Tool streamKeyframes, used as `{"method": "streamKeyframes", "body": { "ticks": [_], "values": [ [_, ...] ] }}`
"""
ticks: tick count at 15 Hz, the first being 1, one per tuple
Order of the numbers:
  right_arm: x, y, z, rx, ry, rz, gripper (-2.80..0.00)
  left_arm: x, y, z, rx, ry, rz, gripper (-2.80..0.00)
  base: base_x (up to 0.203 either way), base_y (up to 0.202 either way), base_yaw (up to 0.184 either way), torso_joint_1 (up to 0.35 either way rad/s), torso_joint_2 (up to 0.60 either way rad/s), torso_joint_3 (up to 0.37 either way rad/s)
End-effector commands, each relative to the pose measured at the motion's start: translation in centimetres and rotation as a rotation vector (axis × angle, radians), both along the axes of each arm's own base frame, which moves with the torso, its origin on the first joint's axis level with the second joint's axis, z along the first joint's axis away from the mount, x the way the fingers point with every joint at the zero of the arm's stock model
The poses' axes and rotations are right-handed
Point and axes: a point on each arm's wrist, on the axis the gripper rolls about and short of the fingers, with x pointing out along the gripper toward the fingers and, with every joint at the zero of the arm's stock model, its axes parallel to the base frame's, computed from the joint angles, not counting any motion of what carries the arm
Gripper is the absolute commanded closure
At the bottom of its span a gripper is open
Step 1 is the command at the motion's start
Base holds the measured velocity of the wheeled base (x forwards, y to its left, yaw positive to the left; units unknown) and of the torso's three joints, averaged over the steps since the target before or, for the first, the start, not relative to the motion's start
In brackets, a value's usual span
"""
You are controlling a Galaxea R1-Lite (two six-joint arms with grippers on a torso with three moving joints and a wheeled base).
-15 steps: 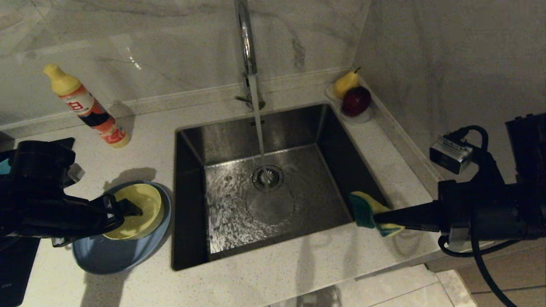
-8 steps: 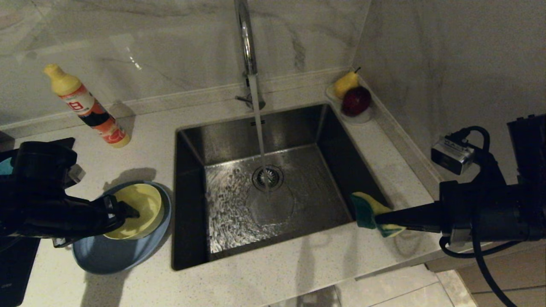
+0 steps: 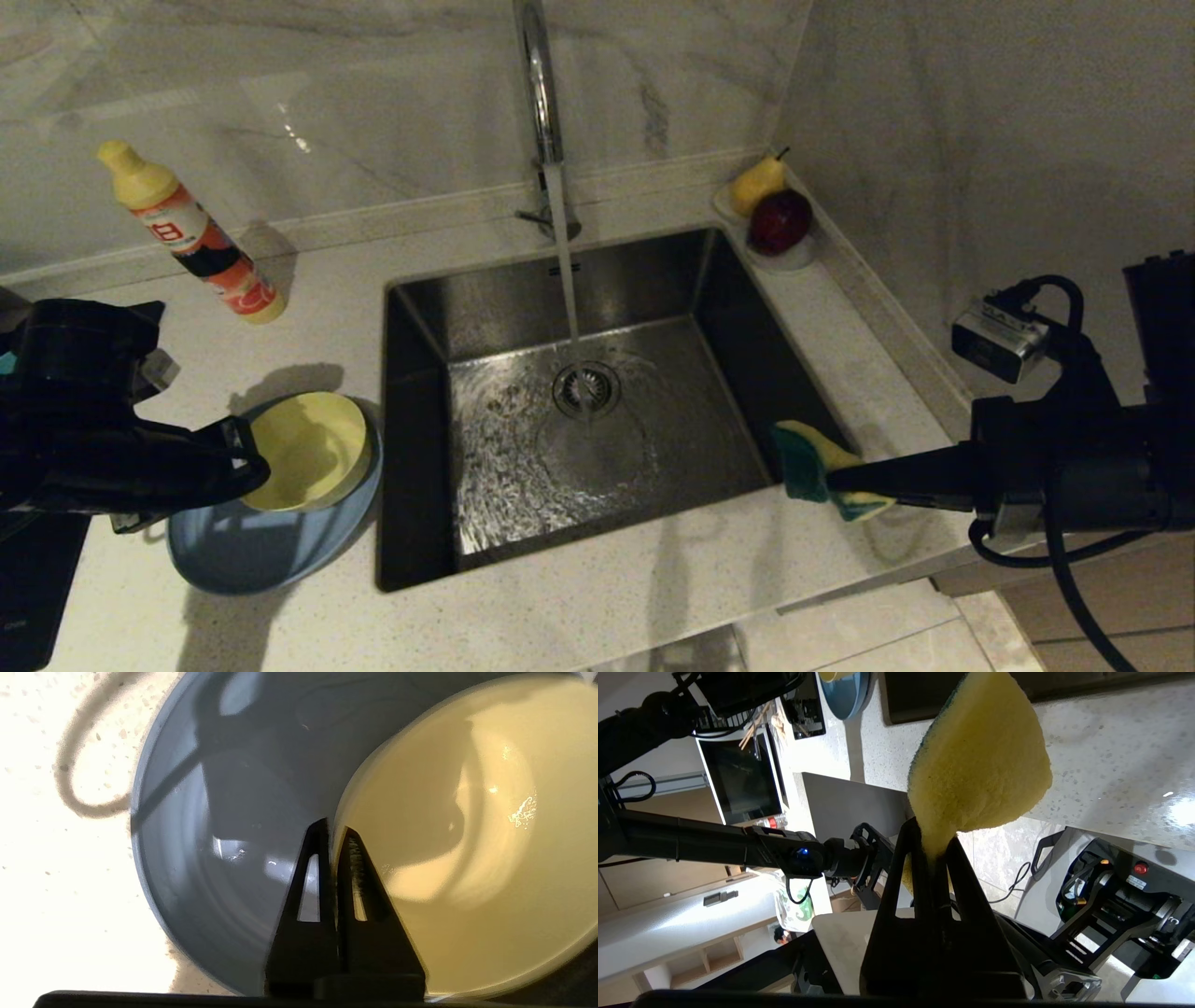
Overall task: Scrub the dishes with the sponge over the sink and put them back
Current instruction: Wash the bowl
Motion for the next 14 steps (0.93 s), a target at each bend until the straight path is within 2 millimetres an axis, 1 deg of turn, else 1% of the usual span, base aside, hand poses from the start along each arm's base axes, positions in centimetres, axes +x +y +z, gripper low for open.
{"method": "streamKeyframes", "body": {
  "ticks": [1, 5, 9, 11, 13, 14],
  "values": [
    [0.0, -0.1, 0.0, 0.004, 0.004, -0.003, 0.0, -0.1, 0.0, 0.1, -0.001, -0.002, 0.001, 0.0, 0.0, 0.0, 0.0, 0.0, 0.0, 0.0],
    [-0.1, -0.2, 0.0, 0.004, 0.004, -0.003, 0.0, -0.4, 0.0, 0.6, 0.002, -0.022, 0.004, 0.0, 0.0, 0.0, 0.0, 0.0, 0.0, 0.0],
    [-0.5, -0.3, 0.1, 0.005, 0.001, -0.003, 0.0, -1.6, 0.2, 2.6, 0.011, -0.086, 0.023, 0.0, 0.0, 0.0, 0.0, 0.0, 0.0, 0.0],
    [-0.5, -0.3, 0.2, 0.006, 0.0, -0.002, 0.0, -2.3, 0.8, 3.0, 0.026, -0.092, 0.053, 0.0, 0.0, 0.0, 0.0, 0.0, 0.0, 0.0],
    [-0.5, -0.3, 0.0, 0.004, 0.004, -0.002, 0.0, -2.5, 1.7, 3.2, 0.034, -0.093, 0.085, 0.0, 0.0, 0.0, 0.0, 0.0, 0.0, 0.0],
    [-0.5, -0.3, 0.0, 0.004, 0.004, 0.0, 0.0, -2.6, 2.1, 3.5, 0.04, -0.106, 0.103, 0.0, 0.0, 0.0, 0.0, 0.0, 0.0, 0.0]
  ]
}}
